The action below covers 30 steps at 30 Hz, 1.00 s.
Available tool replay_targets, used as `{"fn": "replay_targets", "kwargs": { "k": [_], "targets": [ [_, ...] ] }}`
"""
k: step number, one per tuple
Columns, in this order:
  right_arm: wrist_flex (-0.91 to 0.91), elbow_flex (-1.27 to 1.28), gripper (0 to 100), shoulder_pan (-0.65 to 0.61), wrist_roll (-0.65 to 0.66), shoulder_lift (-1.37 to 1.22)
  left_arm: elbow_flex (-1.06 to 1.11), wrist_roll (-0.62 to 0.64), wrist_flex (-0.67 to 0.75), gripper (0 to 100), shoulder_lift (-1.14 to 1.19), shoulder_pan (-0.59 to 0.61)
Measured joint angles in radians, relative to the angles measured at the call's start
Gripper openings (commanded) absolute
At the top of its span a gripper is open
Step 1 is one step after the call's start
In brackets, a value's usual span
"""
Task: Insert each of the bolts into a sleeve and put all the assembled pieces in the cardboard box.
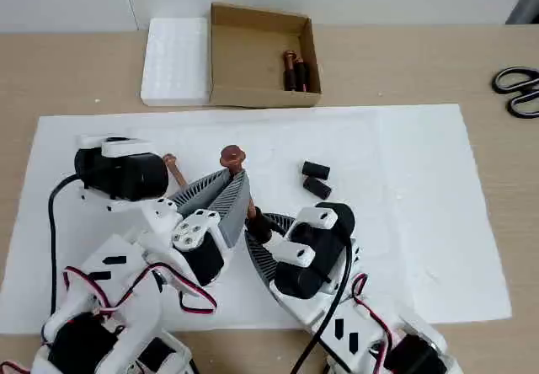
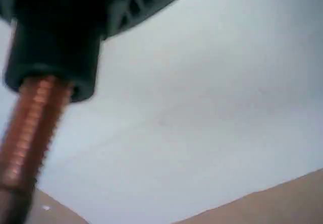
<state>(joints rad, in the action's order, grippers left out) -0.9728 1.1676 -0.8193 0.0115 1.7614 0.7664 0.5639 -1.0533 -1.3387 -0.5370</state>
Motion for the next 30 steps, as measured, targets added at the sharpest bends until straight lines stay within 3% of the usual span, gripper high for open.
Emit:
{"fn": "replay_targets", "kwargs": {
  "k": [19, 30],
  "targets": [
    [-0.003, 0.008, 0.3, 0.012, 0.028, -0.005, 0.044, -0.008, -0.023, 0, -0.005, 0.002],
    [-0.002, 0.003, 0.3, 0.061, 0.032, 0.000, 0.005, -0.008, -0.126, 0, -0.002, -0.092]
  ]
}}
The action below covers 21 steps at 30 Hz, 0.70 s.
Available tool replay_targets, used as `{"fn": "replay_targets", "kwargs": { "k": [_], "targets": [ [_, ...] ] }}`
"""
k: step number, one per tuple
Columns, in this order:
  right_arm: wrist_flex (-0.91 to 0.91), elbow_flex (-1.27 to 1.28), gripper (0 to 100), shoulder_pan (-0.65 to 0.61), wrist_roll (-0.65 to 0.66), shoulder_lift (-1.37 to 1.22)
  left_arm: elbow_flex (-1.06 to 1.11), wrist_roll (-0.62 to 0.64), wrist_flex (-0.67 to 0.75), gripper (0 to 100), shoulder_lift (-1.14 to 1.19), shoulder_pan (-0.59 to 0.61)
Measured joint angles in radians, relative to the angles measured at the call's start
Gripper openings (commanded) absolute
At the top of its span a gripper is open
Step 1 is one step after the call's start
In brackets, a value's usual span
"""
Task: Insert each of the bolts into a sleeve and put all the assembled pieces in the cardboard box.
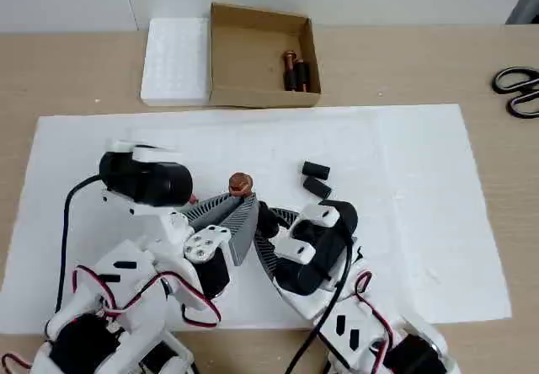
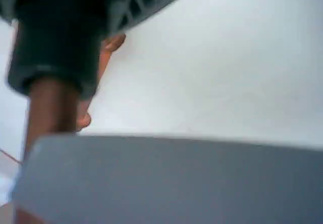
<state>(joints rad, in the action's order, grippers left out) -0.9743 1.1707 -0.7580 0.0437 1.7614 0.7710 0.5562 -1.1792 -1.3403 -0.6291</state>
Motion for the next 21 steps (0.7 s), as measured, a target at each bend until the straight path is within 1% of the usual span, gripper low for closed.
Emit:
{"fn": "replay_targets", "kwargs": {
  "k": [4, 8, 14, 21],
  "targets": [
    [0.000, 0.000, 0.3, 0.000, 0.000, 0.000, 0.009, -0.005, -0.002, 0, 0.000, -0.008],
    [0.017, 0.008, 0.3, 0.002, 0.000, -0.005, 0.068, -0.008, -0.002, 0, -0.003, -0.014],
    [0.015, 0.017, 0.3, 0.002, 0.038, -0.008, 0.114, -0.008, 0.000, 0, -0.006, -0.017],
    [0.015, 0.017, 0.3, 0.002, 0.041, -0.008, 0.115, -0.008, 0.000, 0, -0.006, -0.017]
  ]
}}
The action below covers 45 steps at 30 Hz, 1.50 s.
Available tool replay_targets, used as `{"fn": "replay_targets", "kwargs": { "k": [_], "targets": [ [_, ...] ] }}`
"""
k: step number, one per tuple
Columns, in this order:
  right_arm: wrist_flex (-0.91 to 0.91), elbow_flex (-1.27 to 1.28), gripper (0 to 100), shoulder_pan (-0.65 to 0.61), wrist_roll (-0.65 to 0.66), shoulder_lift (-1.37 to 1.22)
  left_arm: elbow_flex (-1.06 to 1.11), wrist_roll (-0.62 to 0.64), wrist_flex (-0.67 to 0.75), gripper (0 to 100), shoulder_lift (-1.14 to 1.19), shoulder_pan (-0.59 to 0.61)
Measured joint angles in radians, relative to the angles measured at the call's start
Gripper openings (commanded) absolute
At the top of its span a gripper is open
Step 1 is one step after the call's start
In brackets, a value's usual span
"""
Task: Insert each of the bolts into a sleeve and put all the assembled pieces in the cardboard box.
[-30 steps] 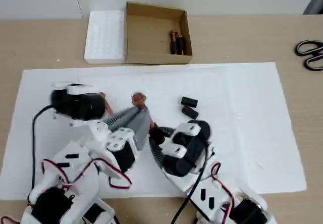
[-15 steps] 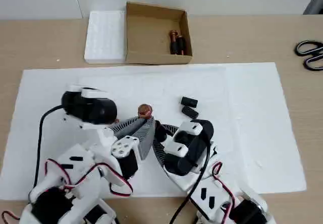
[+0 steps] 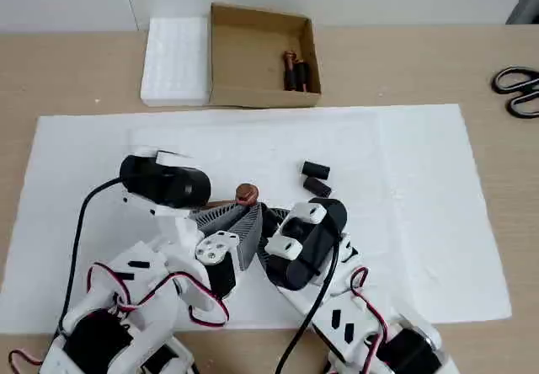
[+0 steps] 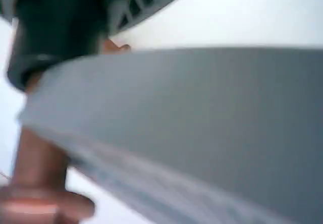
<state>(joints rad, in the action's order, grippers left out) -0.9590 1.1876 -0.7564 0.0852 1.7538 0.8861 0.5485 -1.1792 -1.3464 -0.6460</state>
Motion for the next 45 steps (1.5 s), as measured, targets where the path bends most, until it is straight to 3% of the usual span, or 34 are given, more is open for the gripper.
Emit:
{"fn": "replay_targets", "kwargs": {
  "k": [5, 13, 45],
  "targets": [
    [0.000, 0.000, 0.3, 0.000, 0.000, 0.000, 0.000, 0.000, 0.000, 1, 0.000, 0.000],
    [0.000, 0.000, 0.3, 0.017, 0.000, 0.002, 0.017, 0.000, 0.031, 16, 0.000, 0.005],
    [0.012, -0.003, 0.3, 0.015, 0.000, 0.006, 0.029, 0.002, 0.020, 16, 0.006, 0.000]
  ]
}}
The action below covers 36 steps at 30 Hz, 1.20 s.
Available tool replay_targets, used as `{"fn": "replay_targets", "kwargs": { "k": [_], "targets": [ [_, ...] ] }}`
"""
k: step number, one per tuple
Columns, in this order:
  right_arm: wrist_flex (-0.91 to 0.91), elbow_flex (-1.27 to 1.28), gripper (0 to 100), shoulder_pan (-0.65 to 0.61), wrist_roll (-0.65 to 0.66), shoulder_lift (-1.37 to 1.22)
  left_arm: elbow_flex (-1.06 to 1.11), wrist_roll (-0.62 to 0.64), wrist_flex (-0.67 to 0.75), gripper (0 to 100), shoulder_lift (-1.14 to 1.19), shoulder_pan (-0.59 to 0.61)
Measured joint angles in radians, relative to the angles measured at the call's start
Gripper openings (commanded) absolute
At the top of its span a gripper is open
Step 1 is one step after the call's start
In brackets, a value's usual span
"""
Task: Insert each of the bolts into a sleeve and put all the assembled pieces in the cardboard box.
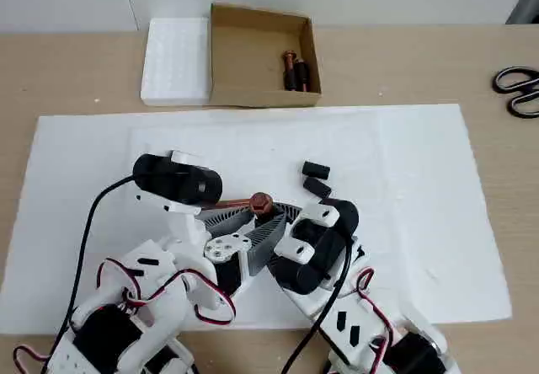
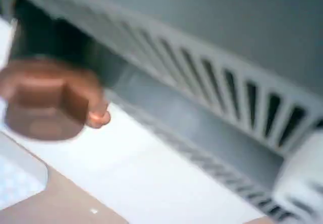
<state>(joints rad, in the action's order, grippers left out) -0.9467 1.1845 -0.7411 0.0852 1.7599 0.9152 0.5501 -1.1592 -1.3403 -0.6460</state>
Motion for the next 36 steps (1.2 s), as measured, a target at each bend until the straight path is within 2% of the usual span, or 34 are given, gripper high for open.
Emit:
{"fn": "replay_targets", "kwargs": {
  "k": [36],
  "targets": [
    [0.009, 0.008, 0.3, 0.003, 0.000, 0.003, -0.017, -0.008, 0.043, 16, 0.008, 0.041]
  ]
}}
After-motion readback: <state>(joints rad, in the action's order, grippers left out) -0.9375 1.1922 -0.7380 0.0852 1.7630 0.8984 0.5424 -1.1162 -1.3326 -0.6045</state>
